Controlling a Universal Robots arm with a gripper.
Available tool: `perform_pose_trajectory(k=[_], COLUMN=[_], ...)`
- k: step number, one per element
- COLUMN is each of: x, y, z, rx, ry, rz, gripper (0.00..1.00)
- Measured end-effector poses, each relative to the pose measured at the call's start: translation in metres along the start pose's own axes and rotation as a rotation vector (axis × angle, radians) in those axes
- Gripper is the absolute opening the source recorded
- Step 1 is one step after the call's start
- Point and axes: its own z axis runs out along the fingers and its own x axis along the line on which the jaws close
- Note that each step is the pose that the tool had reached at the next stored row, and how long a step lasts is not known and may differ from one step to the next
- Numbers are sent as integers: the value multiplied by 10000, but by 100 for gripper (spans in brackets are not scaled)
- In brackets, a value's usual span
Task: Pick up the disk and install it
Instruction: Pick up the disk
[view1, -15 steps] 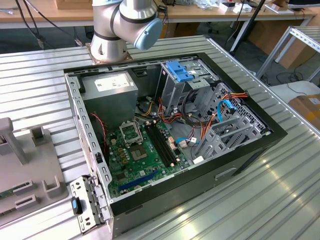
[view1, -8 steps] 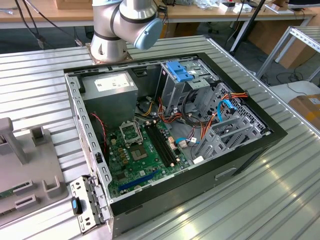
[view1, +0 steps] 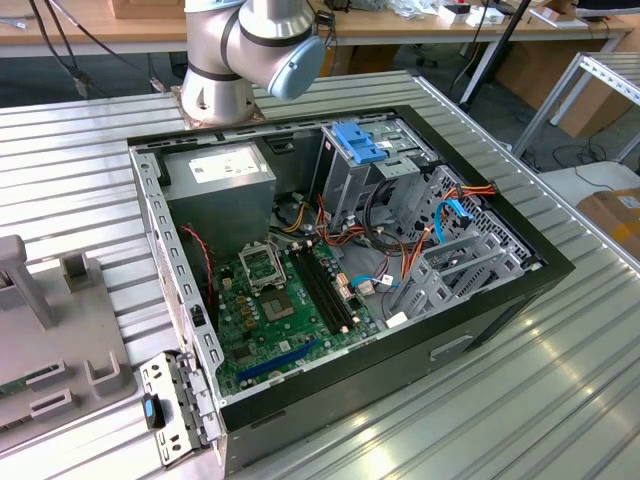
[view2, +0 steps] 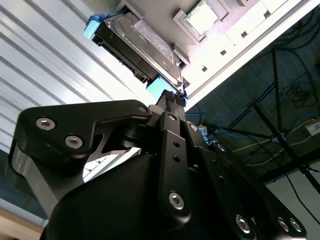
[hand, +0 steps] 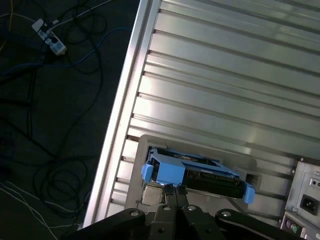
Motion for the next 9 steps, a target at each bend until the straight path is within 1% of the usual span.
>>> perform_pose_trajectory(k=[4, 5, 9], x=[0, 0, 0], y=[0, 0, 0], z=[0, 0, 0], rx=[-1, -3, -18], ry=[0, 2, 16], rz=[-25, -112, -728], gripper=[11, 11, 11])
